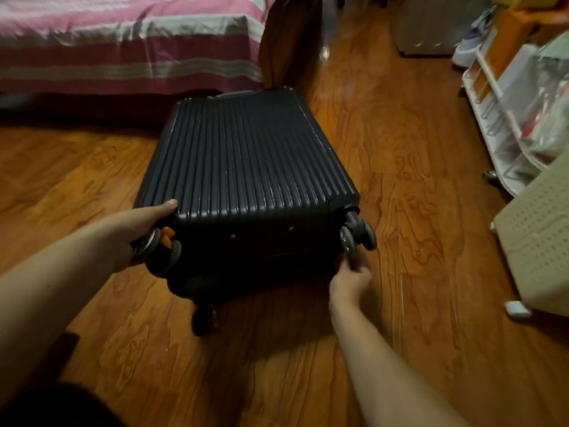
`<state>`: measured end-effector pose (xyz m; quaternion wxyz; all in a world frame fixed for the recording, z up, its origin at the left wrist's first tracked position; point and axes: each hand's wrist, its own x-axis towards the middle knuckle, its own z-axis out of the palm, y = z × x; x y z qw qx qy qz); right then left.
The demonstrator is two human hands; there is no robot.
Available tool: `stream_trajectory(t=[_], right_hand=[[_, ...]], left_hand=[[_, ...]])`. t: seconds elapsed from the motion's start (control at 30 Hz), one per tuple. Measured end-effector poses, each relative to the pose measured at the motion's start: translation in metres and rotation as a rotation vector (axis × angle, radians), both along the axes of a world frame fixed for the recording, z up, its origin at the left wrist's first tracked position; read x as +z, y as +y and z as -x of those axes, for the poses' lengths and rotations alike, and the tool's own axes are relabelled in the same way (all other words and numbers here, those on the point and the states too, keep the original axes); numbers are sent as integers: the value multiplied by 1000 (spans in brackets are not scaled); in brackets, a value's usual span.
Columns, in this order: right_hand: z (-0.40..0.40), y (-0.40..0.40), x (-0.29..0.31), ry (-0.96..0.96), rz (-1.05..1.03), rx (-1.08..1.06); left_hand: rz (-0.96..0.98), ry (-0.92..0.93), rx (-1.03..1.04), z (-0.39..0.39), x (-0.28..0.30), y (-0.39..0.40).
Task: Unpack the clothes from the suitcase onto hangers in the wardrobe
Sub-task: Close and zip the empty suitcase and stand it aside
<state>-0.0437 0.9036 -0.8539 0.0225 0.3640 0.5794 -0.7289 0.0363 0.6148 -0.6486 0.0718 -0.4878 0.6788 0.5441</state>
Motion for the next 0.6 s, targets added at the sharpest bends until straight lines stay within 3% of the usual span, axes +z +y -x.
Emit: stream_trajectory(t=[0.13,0.3,0.43,0.5,0.6], right_hand=[[-30,8,-7,-103,16,-4],[-13,51,-11,-7,-75,-46],[25,100,-24,40,-161,-153],[29,118,-27,29,-232,-96],[29,134,-32,-7,-399,-9]], left_hand=[[32,-61,-53,-19,-6,20],[-86,-107,-130,-19,-29,53],[-119,-197,-389,-9,-62,81],[-109,-267,-485,0,-74,93],[-10,-261,-379,8,-94,95]])
